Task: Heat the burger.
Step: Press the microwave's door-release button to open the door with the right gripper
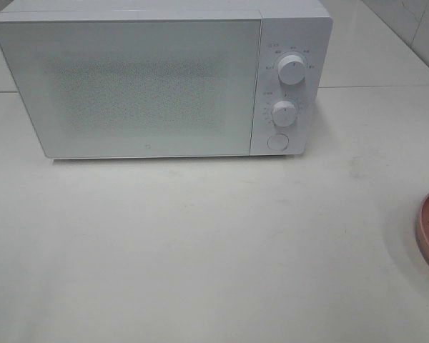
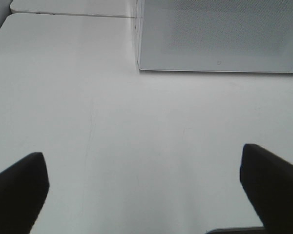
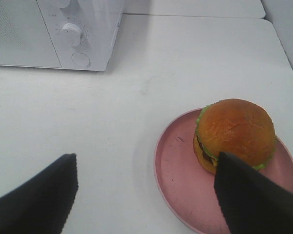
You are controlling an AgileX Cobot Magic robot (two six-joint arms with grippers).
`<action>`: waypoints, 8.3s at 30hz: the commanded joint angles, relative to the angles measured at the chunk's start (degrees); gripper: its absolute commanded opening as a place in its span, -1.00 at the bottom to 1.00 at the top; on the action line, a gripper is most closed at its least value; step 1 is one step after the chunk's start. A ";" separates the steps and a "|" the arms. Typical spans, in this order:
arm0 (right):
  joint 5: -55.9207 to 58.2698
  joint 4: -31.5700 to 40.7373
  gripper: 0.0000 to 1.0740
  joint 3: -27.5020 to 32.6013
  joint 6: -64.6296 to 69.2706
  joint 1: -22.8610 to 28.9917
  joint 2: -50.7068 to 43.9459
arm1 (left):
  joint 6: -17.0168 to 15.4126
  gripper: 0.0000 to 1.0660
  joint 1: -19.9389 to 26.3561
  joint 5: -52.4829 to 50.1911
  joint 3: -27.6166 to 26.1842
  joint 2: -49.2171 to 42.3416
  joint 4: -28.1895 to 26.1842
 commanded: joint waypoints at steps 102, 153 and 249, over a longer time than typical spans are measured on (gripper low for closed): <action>-107.49 35.81 0.39 13.18 -27.50 14.09 67.21 | -0.11 0.87 -0.06 -0.80 0.06 -1.26 -0.17; -125.76 42.97 -0.03 13.12 11.06 28.07 93.05 | -0.11 0.87 -0.06 -0.80 0.06 -1.26 -0.17; -107.03 50.48 -1.00 -19.54 61.31 21.03 112.01 | -0.11 0.87 -0.06 -0.80 0.06 -1.20 -0.17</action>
